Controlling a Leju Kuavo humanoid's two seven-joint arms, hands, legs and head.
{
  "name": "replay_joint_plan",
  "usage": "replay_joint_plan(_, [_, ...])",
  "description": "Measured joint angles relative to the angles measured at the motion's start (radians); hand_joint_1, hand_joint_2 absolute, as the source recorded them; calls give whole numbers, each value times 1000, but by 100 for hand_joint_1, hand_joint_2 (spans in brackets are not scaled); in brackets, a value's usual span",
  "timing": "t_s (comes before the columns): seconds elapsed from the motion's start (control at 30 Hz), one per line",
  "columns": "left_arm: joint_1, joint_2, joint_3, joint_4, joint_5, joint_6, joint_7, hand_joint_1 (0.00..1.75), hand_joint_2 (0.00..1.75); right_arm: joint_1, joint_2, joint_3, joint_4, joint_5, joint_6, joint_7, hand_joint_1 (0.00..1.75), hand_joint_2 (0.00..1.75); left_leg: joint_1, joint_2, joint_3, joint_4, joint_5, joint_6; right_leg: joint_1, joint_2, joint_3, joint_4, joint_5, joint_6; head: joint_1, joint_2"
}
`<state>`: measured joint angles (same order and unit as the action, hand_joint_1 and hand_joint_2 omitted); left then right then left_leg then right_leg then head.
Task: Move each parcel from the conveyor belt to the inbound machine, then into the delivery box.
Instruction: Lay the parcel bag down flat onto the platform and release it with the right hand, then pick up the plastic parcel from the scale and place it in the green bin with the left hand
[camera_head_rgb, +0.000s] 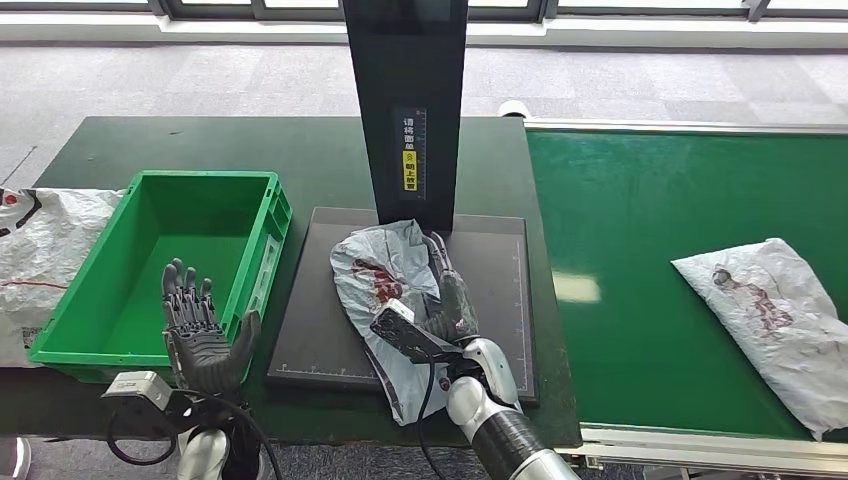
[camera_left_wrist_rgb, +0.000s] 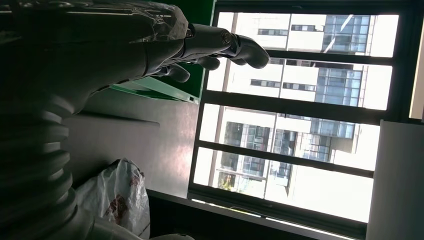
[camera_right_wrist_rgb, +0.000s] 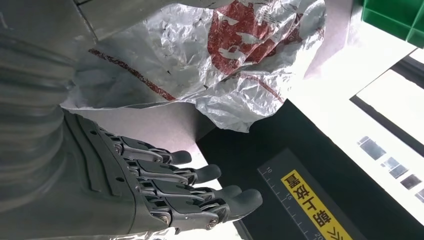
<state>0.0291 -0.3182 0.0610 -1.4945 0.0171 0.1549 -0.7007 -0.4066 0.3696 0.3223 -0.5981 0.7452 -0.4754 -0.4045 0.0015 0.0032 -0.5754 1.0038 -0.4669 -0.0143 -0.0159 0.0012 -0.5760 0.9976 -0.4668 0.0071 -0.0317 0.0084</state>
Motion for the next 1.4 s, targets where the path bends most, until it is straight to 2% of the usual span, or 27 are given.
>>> replay_joint_plan(0.1, [-5, 0, 0, 3, -7, 4, 0, 0, 175, 1, 0, 0, -1, -16, -65, -54, 0, 175, 0, 0, 0, 0, 0, 0, 0, 0, 0, 0, 0, 0, 0, 0])
replay_joint_plan(0.2, [-8, 0, 0, 6, -10, 17, 0, 0, 175, 22, 0, -1, -52, -63, -180, -171, 0, 175, 0, 0, 0, 0, 0, 0, 0, 0, 0, 0, 0, 0, 0, 0])
replay_joint_plan(0.3, [-10, 1, 0, 10, -20, 38, 0, 0, 175, 83, -3, -8, -198, -97, -219, -265, 0, 175, 0, 0, -1, 1, 0, 0, 0, 0, -1, 0, 0, 0, 0, 0])
replay_joint_plan(0.37, [-14, 2, 0, 16, -41, 59, 0, 0, 175, 125, -10, -17, -335, -106, -222, -288, 0, 175, 0, 0, -1, 1, 0, 0, 0, 0, -1, 0, 0, 0, 0, 0])
replay_joint_plan(0.5, [-37, 5, -3, 39, -107, 91, 0, 0, 175, 174, -21, -24, -571, -119, -225, -296, 0, 175, 0, 1, -1, 1, -1, 0, 0, 1, -2, 0, 0, 0, 0, 0])
replay_joint_plan(0.63, [-102, 10, -41, 115, -280, 157, 9, 0, 175, 221, -34, -24, -784, -179, -225, -299, 0, 175, 0, -1, -1, 2, 0, 1, 0, -2, 0, -1, 0, 0, 0, 0])
replay_joint_plan(0.77, [-162, 11, -92, 192, -366, 185, 20, 0, 175, 240, -39, -24, -907, -223, -225, -299, 0, 175, 0, 2, 0, 2, 0, 1, -1, 1, 0, 0, 1, 1, 0, 0])
replay_joint_plan(0.87, [-204, 10, -117, 253, -419, 192, 47, 0, 175, 246, -42, -24, -949, -257, -225, -299, 0, 175, 0, 1, 0, 3, 0, 1, -1, 1, 0, -1, 2, 1, 0, 0])
replay_joint_plan(1.03, [-296, 2, -208, 429, -615, 222, 138, 0, 175, 246, -43, -25, -962, -333, -224, -299, 0, 175, 0, 0, 0, 3, 0, 1, -1, 0, 1, 0, 2, 2, 0, 0])
replay_joint_plan(1.23, [-352, -10, -258, 553, -677, 233, 178, 0, 175, 246, -44, -24, -962, -351, -222, -299, 0, 175, 0, 1, -1, 3, 0, 1, -1, 1, 0, 0, 3, 3, 0, 0])
replay_joint_plan(1.4, [-406, -22, -296, 690, -815, 244, 283, 0, 175, 245, -44, -25, -961, -365, -222, -298, 0, 175, 0, 1, -1, 3, 0, 1, -1, 1, 0, 0, 2, 3, 0, 0])
